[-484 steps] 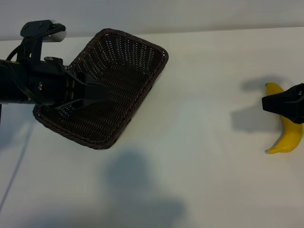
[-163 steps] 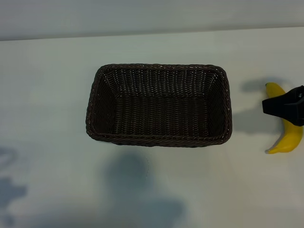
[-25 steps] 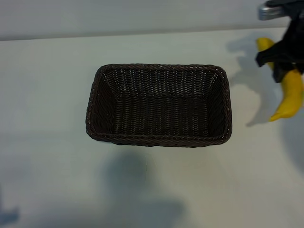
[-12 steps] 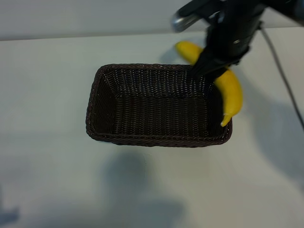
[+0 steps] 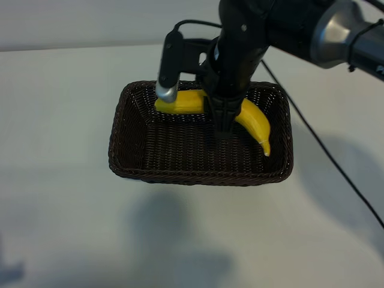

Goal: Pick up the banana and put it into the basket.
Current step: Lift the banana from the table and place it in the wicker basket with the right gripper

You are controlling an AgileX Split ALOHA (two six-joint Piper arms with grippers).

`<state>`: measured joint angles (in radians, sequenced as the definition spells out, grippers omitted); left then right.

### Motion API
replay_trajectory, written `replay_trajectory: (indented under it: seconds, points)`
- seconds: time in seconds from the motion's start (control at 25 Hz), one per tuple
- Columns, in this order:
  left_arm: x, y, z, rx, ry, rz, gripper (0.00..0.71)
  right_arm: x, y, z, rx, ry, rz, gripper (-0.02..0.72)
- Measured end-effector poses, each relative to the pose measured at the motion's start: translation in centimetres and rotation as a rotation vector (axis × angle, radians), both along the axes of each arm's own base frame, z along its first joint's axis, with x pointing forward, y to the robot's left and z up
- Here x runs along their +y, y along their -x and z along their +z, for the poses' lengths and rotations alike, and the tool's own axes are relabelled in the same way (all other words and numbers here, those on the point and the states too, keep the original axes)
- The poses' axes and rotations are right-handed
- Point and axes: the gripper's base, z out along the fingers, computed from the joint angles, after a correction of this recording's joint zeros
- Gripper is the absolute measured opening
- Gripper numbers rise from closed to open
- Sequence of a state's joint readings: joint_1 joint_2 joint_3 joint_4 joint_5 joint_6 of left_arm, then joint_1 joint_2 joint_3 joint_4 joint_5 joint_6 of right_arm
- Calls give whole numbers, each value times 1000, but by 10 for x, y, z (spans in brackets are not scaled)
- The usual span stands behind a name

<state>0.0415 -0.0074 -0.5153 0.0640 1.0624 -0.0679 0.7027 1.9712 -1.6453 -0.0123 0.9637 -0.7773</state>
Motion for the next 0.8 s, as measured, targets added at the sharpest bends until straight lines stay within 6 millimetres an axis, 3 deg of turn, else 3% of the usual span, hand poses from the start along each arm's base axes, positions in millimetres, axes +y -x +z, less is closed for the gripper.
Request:
replay_trajectory:
  seconds: [0.52,0.8]
  points:
    - [0,0,0,0,0,0,559,12,-17,-49,-17,34,26,425]
    - [0,0,0,0,0,0,559,16,-22,-54,-38,-1,-3,425]
